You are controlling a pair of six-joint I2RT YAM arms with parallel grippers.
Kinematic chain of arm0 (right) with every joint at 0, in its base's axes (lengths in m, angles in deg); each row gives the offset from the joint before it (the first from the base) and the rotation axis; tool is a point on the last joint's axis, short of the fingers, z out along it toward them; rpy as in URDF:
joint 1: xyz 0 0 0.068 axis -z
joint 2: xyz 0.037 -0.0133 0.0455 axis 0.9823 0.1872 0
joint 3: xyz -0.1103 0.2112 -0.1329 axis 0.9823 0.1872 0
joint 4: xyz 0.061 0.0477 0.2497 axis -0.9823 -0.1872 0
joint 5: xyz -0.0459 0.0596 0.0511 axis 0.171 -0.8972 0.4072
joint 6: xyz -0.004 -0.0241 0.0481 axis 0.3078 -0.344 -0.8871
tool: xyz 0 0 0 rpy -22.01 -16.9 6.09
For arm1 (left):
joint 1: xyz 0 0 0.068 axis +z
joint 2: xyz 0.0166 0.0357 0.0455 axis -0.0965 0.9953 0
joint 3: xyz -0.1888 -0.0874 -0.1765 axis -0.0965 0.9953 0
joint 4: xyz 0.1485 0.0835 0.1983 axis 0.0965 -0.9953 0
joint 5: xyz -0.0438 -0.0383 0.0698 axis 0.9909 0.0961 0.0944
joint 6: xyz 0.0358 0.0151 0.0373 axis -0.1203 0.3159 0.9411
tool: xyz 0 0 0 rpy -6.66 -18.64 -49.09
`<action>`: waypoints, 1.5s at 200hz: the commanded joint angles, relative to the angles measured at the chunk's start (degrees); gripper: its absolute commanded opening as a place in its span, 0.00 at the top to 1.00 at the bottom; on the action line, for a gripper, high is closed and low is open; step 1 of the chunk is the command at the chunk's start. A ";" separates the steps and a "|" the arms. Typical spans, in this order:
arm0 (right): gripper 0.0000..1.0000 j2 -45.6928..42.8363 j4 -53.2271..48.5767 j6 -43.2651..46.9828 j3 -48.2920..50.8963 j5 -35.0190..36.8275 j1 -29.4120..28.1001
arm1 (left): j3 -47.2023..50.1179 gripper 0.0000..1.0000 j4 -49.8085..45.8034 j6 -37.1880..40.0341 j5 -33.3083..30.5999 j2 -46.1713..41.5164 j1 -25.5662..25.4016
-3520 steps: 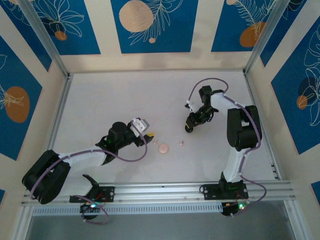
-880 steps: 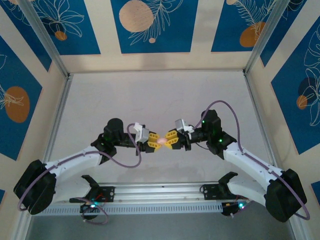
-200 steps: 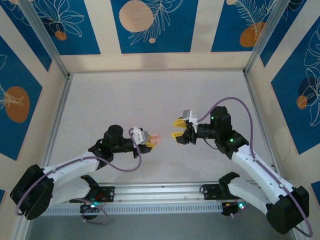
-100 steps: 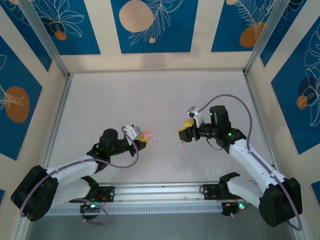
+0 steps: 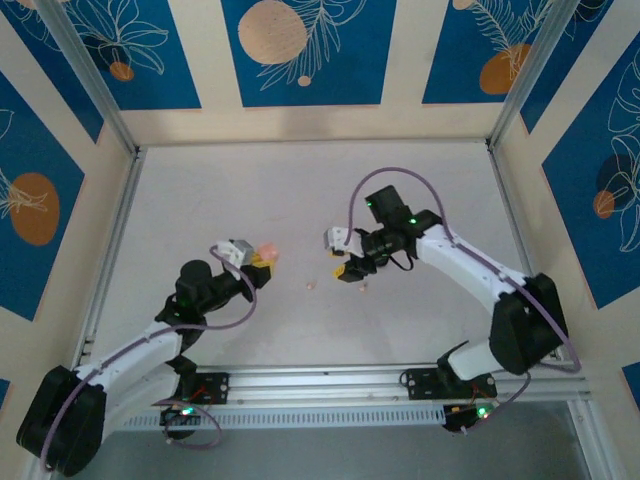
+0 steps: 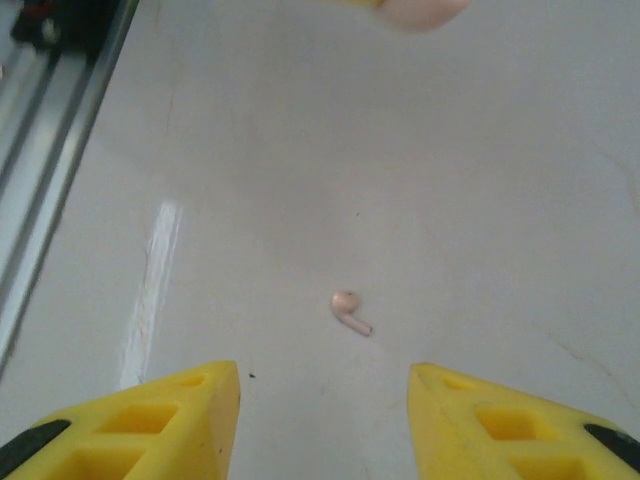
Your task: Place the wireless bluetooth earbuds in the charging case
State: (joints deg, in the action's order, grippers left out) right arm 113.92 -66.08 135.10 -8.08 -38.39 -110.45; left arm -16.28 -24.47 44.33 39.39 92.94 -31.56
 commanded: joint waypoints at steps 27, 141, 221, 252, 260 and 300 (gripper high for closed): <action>0.56 11.18 -6.61 21.04 -8.15 4.96 -4.78 | 1.37 0.81 -3.16 -2.86 0.06 -3.18 3.77; 0.59 28.57 -10.65 30.74 -18.88 7.13 -9.19 | 1.68 0.81 -4.14 -3.07 2.40 -4.40 6.25; 0.62 33.01 -10.03 31.27 -20.43 7.99 -9.32 | 1.31 0.81 -3.34 -3.20 3.42 -2.98 6.23; 0.63 34.01 -10.14 31.42 -21.12 8.36 -9.37 | 1.14 0.81 -3.28 -3.27 3.72 -2.64 6.28; 0.63 34.29 -10.17 31.40 -21.25 8.36 -9.32 | 1.11 0.81 -3.25 -3.32 3.72 -2.71 6.26; 0.65 35.34 -10.46 31.53 -21.77 8.27 -9.36 | 1.05 0.81 -3.42 -3.33 3.98 -2.69 6.31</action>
State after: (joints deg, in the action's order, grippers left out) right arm 147.93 -74.80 165.13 -28.03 -29.08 -119.37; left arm -14.99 -28.42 41.60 41.64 90.19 -26.16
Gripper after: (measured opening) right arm 0.360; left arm 0.193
